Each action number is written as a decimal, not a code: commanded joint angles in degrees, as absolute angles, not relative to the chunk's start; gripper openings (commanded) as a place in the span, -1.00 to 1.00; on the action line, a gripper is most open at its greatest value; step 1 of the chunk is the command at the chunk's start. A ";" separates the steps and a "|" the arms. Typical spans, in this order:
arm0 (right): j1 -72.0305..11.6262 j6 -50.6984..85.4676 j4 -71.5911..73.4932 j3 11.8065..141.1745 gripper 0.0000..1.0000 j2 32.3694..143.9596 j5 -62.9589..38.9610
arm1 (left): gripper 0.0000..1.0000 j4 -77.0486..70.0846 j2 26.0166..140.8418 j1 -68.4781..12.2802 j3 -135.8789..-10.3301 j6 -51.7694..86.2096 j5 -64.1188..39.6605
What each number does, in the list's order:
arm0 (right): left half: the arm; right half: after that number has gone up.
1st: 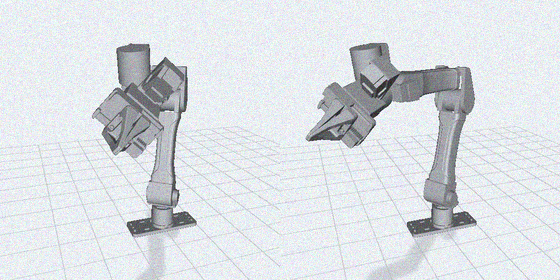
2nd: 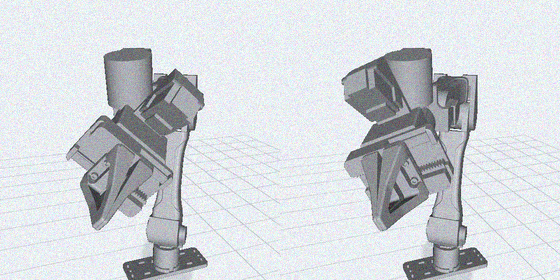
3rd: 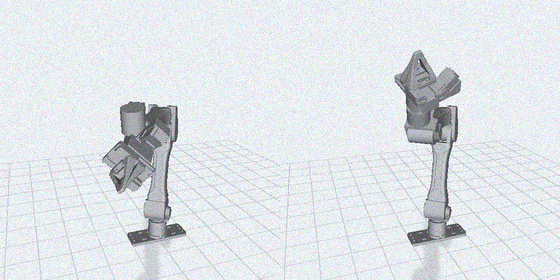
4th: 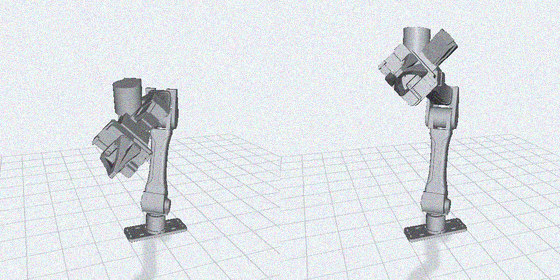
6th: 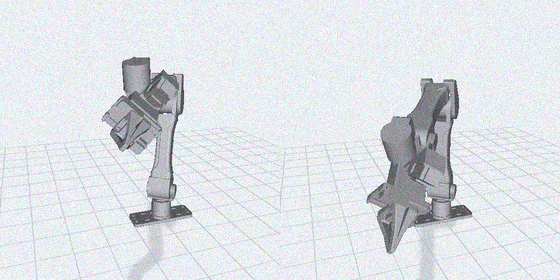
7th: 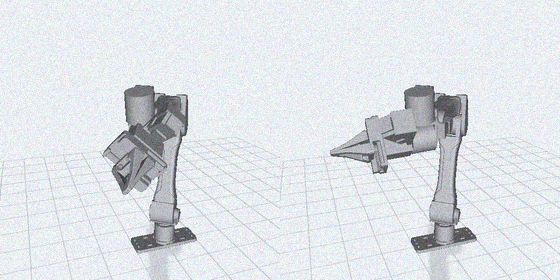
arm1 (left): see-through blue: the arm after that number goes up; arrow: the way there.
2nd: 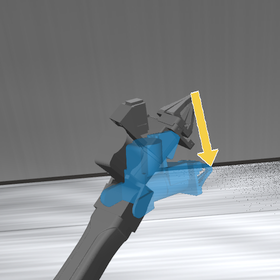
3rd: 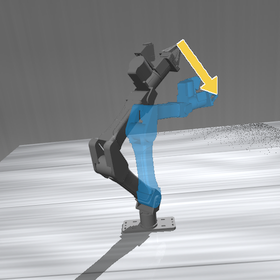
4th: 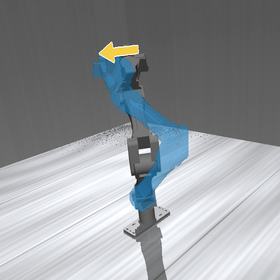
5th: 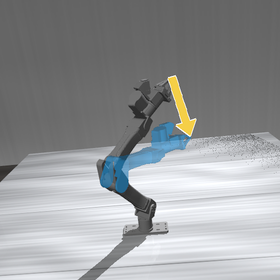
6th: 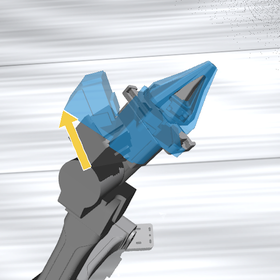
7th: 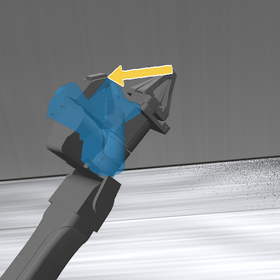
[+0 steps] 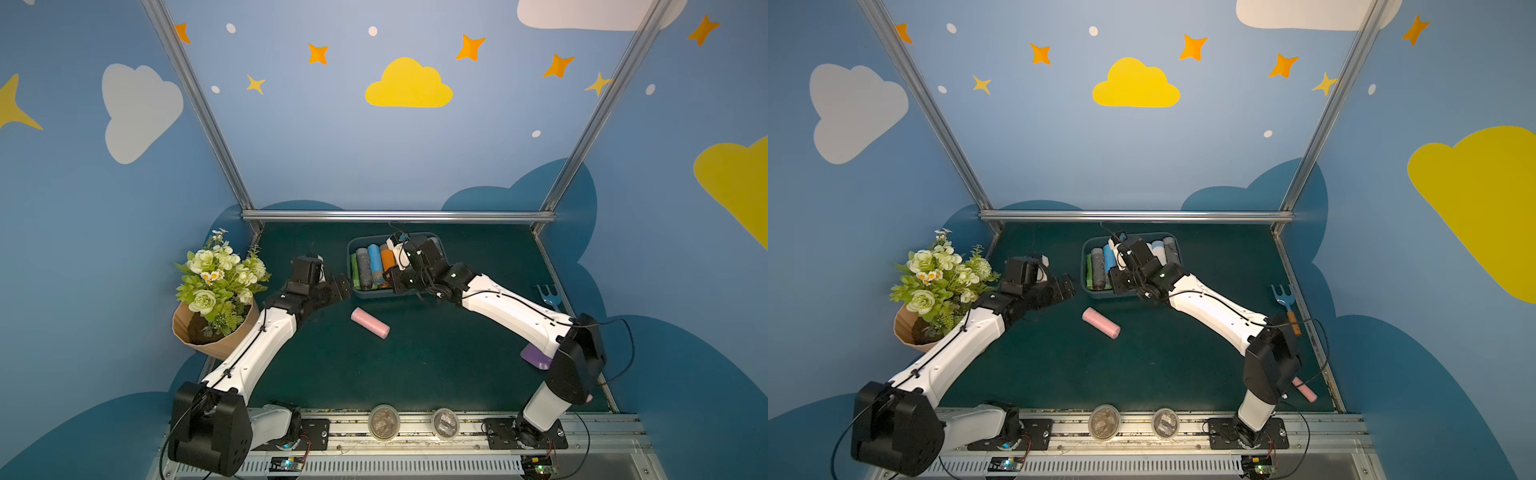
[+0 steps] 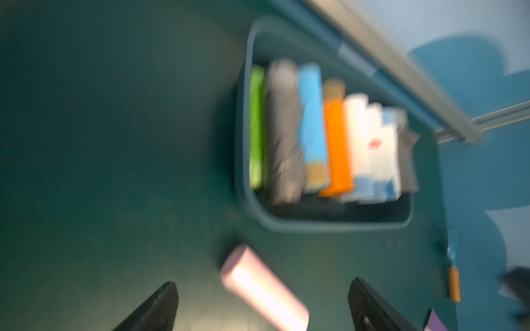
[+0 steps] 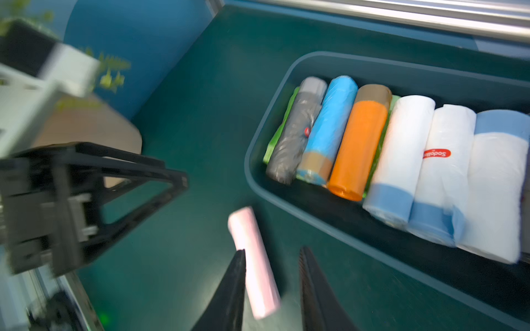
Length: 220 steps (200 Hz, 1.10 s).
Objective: Put the roll of trash bags into the storage box
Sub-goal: Pick up the roll of trash bags from the center of the board.
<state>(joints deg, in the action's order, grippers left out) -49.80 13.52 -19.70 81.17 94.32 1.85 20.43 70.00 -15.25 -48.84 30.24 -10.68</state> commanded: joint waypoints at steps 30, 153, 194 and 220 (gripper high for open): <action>-50.98 -1.90 -11.18 61.15 -0.17 80.30 -0.20 | 0.69 21.63 67.99 -24.41 -45.32 54.11 -0.93; -54.36 -4.20 -10.58 35.76 0.65 60.34 -14.71 | 0.47 21.83 85.42 -30.49 -52.25 71.92 -0.61; -59.15 -3.54 -9.56 34.64 0.81 60.89 -10.63 | 0.42 21.19 89.54 -31.51 -53.52 72.92 -1.26; -63.17 -4.18 -10.67 35.72 0.82 63.61 -6.62 | 0.42 21.53 90.47 -31.68 -53.53 73.43 -0.44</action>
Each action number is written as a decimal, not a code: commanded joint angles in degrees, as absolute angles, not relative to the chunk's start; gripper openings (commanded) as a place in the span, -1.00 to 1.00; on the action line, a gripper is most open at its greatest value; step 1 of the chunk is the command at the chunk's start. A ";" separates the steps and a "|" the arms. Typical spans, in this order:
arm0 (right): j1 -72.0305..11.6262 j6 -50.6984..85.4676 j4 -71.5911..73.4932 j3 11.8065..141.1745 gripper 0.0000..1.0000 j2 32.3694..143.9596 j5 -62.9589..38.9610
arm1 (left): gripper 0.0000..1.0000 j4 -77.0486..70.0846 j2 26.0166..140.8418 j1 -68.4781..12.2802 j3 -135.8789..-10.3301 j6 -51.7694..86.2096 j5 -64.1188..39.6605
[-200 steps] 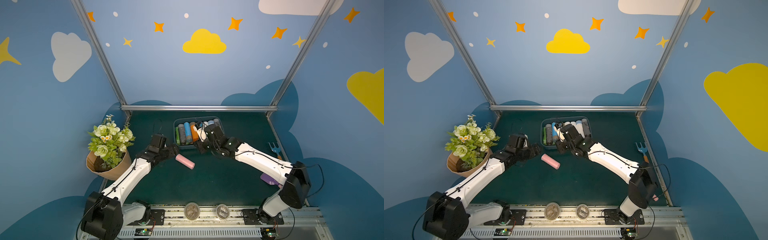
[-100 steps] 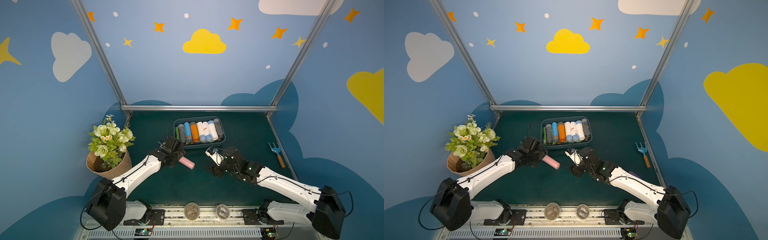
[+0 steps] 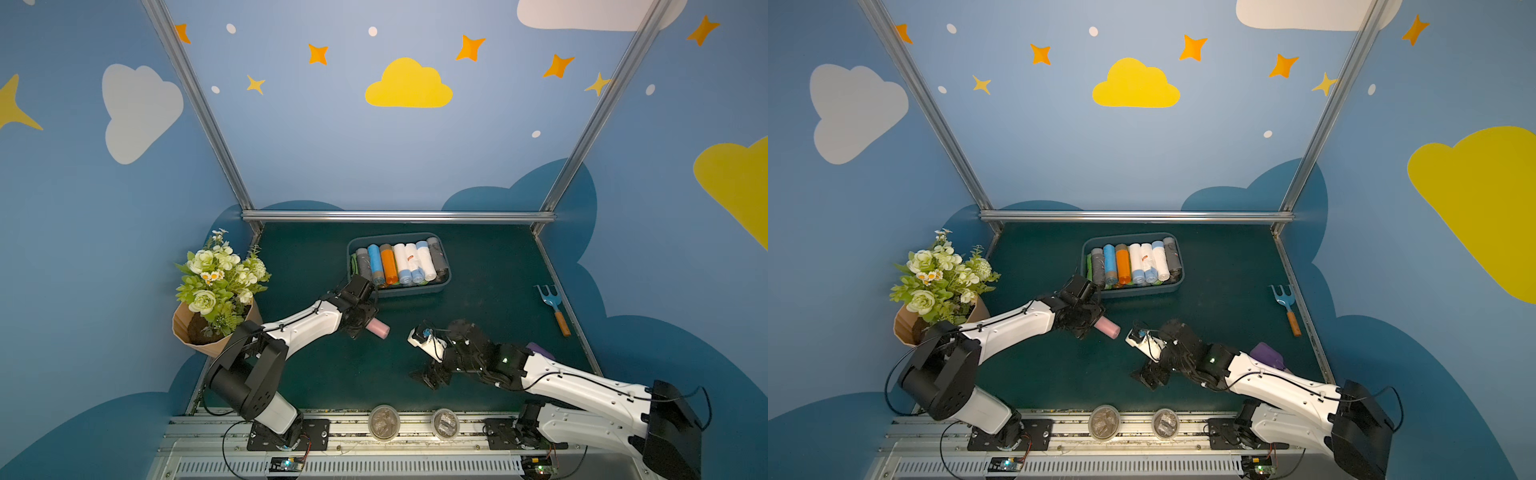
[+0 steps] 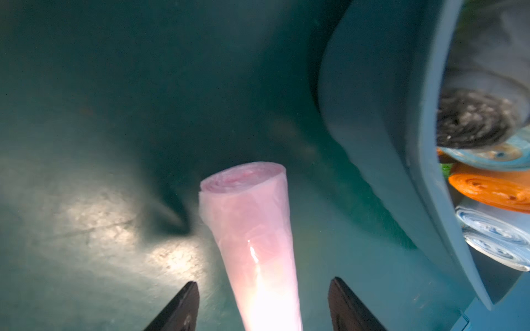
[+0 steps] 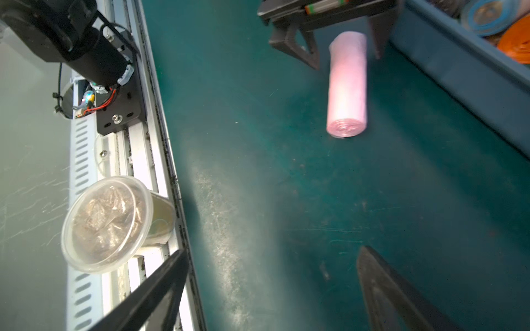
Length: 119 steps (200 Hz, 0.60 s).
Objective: Put the roll of trash bags into the storage box
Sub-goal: Pick up the roll of trash bags from the center of the board.
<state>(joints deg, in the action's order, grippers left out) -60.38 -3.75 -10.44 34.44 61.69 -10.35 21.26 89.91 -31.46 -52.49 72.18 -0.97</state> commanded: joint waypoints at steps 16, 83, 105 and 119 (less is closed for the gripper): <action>-65.11 -4.27 -10.33 36.20 0.83 65.07 -5.89 | 0.41 21.19 91.14 -31.66 -53.52 73.48 -0.44; -68.69 -0.24 -2.58 38.20 0.83 72.39 -5.51 | 0.35 21.09 93.78 -31.66 -53.53 73.08 -0.81; -68.70 1.52 1.23 38.17 0.83 74.05 -5.31 | 0.34 21.60 94.05 -31.62 -53.48 72.92 -0.44; -68.73 2.30 3.16 40.43 0.83 75.18 -4.53 | 0.33 22.08 94.58 -31.55 -53.85 72.52 -0.20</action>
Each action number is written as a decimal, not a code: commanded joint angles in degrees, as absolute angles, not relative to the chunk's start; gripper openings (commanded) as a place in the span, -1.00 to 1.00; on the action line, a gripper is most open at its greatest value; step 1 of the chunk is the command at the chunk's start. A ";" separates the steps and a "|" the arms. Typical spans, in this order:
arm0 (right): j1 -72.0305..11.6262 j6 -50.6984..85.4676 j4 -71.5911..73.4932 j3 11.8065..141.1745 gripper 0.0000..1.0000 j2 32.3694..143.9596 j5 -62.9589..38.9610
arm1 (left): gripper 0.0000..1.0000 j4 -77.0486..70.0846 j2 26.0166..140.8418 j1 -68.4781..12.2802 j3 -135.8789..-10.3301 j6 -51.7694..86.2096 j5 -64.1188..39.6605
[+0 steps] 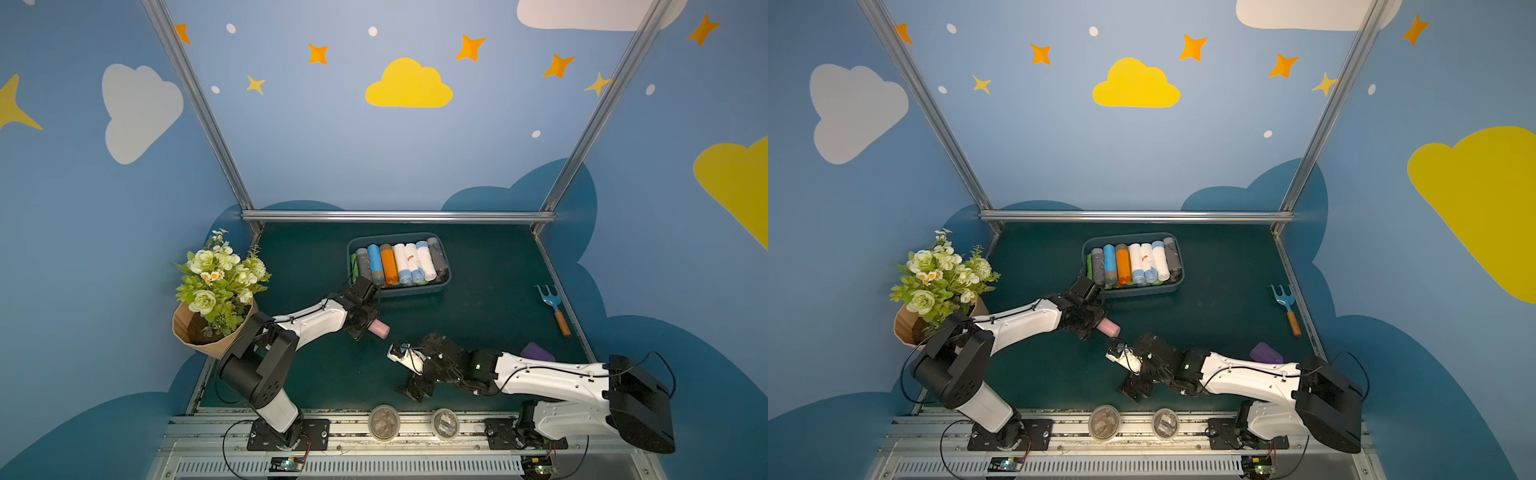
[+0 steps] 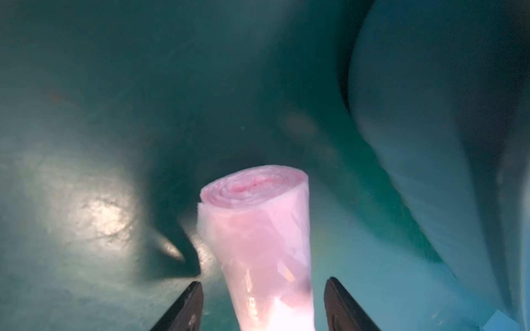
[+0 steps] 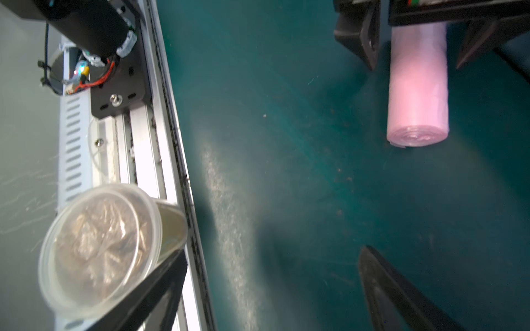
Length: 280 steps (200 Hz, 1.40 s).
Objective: Put the roll of trash bags into the storage box
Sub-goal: Pick up the roll of trash bags from the center of the board.
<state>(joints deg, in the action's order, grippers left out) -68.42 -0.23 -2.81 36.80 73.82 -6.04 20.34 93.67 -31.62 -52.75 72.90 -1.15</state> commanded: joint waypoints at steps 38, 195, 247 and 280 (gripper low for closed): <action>-68.61 3.16 6.58 42.71 0.84 78.37 -3.32 | 0.13 20.05 95.96 -31.22 -52.83 73.30 -0.80; -58.57 10.47 7.69 35.85 0.89 68.60 -5.90 | -0.31 27.56 77.96 -19.22 -50.07 50.54 0.53; -56.69 12.28 6.65 37.20 0.90 67.07 -8.00 | -0.30 36.62 88.48 -12.22 -70.75 28.54 -4.16; -56.56 13.12 6.06 35.90 0.90 66.14 -7.96 | -0.31 44.04 100.37 -11.27 -86.49 19.14 -4.86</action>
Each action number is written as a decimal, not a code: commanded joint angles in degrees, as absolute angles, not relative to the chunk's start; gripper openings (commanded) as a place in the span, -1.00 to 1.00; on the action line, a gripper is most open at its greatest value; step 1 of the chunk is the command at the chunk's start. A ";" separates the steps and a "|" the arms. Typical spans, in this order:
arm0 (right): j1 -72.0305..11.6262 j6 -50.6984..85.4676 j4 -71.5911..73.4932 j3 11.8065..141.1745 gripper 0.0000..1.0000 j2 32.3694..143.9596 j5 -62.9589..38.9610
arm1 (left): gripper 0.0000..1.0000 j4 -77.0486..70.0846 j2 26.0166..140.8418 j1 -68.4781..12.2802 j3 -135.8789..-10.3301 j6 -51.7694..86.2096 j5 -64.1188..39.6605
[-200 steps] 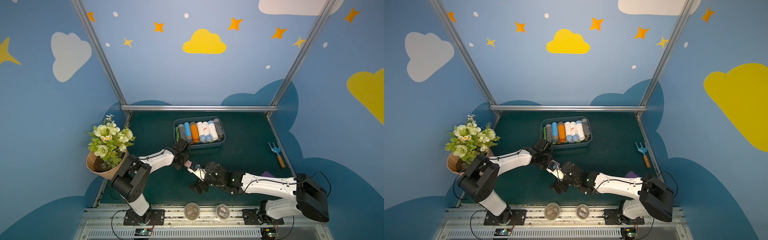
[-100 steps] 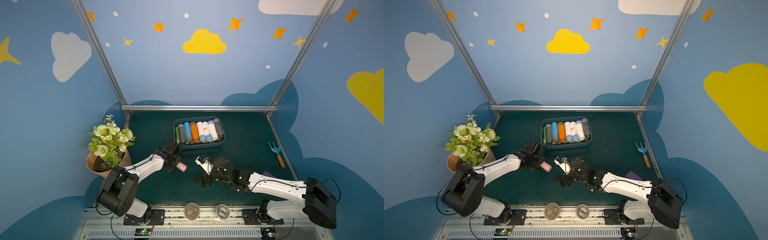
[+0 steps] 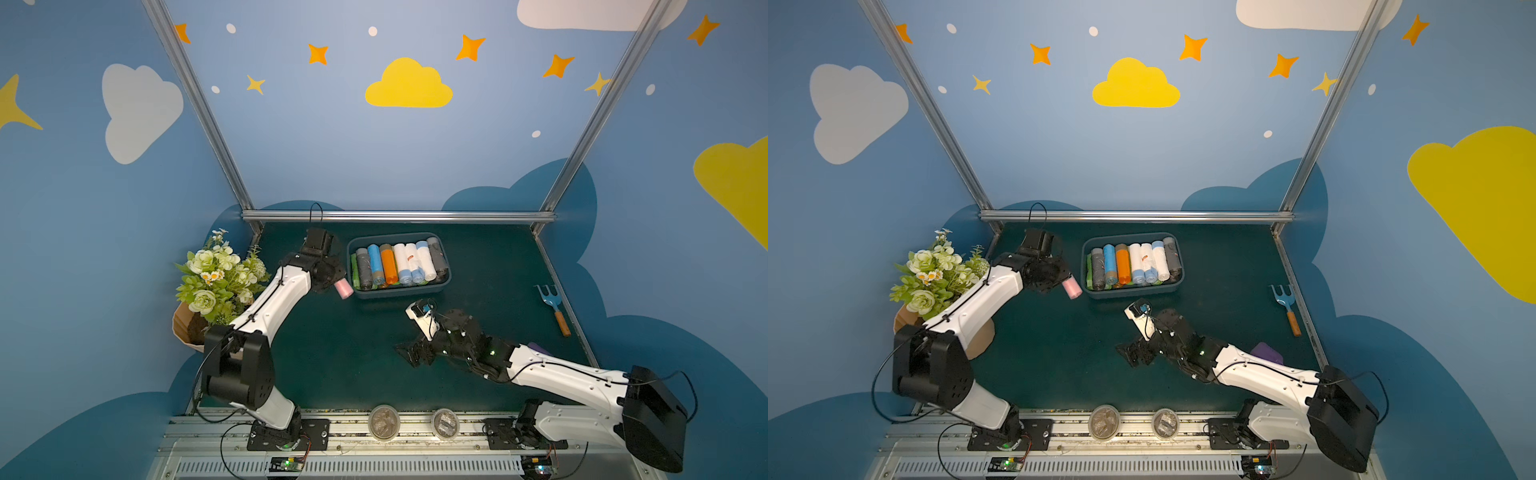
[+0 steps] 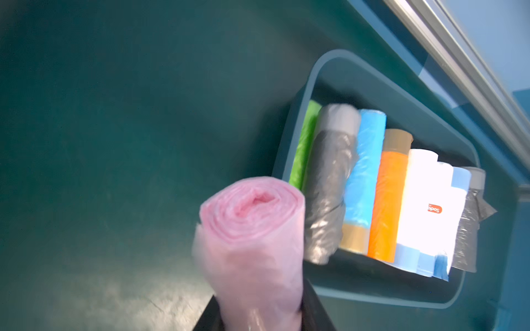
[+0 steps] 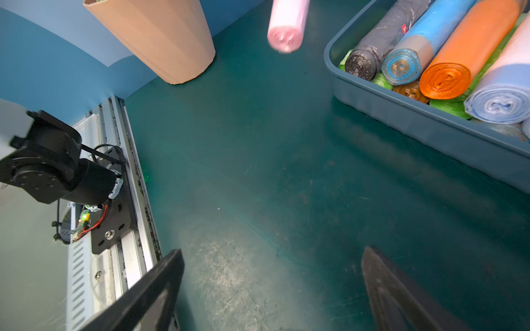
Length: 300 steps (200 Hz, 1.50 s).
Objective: Put the roll of trash bags into the storage box
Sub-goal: Pick up the roll of trash bags from the center of the board, then place the roll of trash bags in the storage box.
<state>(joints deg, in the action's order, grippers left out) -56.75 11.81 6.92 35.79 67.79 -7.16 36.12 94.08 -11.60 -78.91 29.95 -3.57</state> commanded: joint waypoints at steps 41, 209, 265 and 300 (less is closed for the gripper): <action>-56.21 12.86 4.01 35.08 0.90 63.43 -6.18 | -0.32 46.37 111.13 -11.40 -99.25 16.61 -5.53; -54.41 14.39 2.33 33.30 0.90 61.61 -5.14 | -0.25 53.90 126.30 -14.50 -116.29 14.28 -0.80; -54.06 14.72 2.97 33.64 0.90 62.82 -5.95 | 0.02 53.44 125.22 -14.68 -115.84 13.22 -0.62; -54.05 15.25 3.57 33.85 0.90 63.93 -6.59 | 0.07 52.90 123.01 -14.76 -115.15 13.39 -0.06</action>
<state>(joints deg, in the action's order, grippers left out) -54.39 14.55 2.72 33.74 63.22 -5.67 52.18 126.02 -14.66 -114.98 13.82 -1.37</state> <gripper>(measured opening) 0.949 0.536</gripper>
